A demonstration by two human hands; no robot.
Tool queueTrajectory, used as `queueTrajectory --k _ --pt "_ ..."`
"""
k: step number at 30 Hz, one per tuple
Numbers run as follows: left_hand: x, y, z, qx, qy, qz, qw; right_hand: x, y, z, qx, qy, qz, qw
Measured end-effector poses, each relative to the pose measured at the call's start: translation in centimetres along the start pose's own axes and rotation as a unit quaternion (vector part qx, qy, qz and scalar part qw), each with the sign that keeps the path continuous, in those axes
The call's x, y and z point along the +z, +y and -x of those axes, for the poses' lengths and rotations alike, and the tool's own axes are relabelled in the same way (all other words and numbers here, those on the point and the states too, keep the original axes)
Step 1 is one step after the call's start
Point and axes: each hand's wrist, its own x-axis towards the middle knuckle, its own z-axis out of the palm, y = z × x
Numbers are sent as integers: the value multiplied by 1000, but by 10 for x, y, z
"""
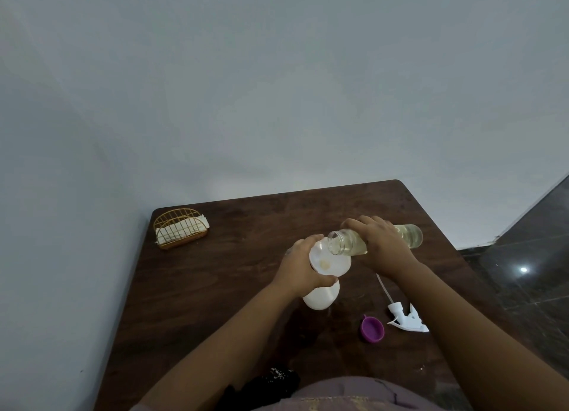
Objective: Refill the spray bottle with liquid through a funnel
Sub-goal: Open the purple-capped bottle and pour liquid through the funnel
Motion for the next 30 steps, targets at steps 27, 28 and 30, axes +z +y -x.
queueTrajectory --k 27,28,30 --pt "0 -1 0 12 1 1 1000 3 -2 -2 -5 -2 14 1000" --pt "0 -1 0 13 1 2 1000 3 -2 -3 -5 -4 15 1000" --pt "0 -1 0 12 2 3 1000 4 -1 -3 -6 -3 15 1000"
